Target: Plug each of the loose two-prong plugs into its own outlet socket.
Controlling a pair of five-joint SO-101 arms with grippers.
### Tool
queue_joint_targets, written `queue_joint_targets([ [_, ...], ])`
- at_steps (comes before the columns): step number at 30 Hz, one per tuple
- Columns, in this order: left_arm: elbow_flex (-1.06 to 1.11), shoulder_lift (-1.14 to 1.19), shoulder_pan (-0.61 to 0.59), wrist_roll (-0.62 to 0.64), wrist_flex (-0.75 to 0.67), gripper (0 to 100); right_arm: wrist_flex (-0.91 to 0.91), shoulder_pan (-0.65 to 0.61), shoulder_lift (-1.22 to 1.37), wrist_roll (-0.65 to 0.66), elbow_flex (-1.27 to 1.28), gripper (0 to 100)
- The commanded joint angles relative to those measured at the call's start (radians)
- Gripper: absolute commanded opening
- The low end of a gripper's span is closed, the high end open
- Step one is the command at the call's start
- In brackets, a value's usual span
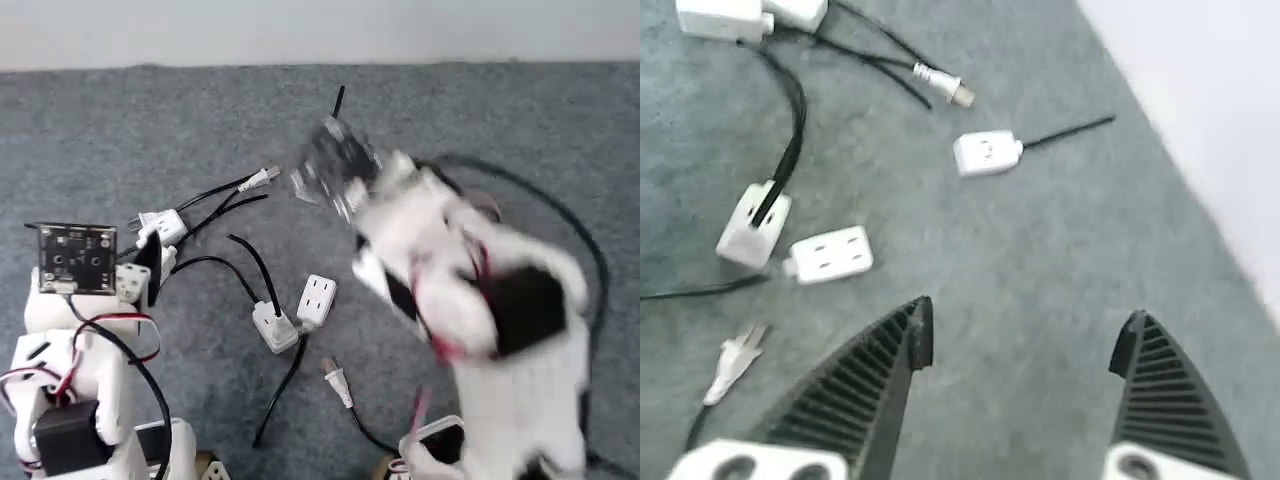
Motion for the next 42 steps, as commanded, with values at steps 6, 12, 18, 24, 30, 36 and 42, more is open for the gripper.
queue_joint_targets([
  [6, -0.015, -0.012, 0.068, -0.089, 0.169, 26, 0.039, 0.024, -0.687, -0.095, 0.566, 27.8],
  [12, 0.206, -0.272, 0.138, -0.110, 0.147, 26, 0.039, 0.101, -1.006, -0.049, 0.761, 27.7],
  [18, 0.337, -0.523, 0.103, -0.110, 0.121, 26, 0.028, 0.188, -1.024, -0.029, 0.861, 27.9],
  [24, 0.351, -0.476, 0.103, -0.109, 0.112, 26, 0.025, 0.185, -1.024, -0.035, 0.858, 28.0],
  [30, 0.398, -0.476, 0.101, -0.109, 0.081, 26, 0.025, 0.185, -1.030, -0.037, 0.859, 27.9],
  [36, 0.384, -0.476, 0.101, -0.106, 0.063, 26, 0.024, 0.188, -1.021, -0.037, 0.859, 27.9],
  [42, 0.321, -0.436, 0.103, -0.114, -0.107, 26, 0.031, 0.194, -1.020, 0.000, 0.861, 28.0],
])
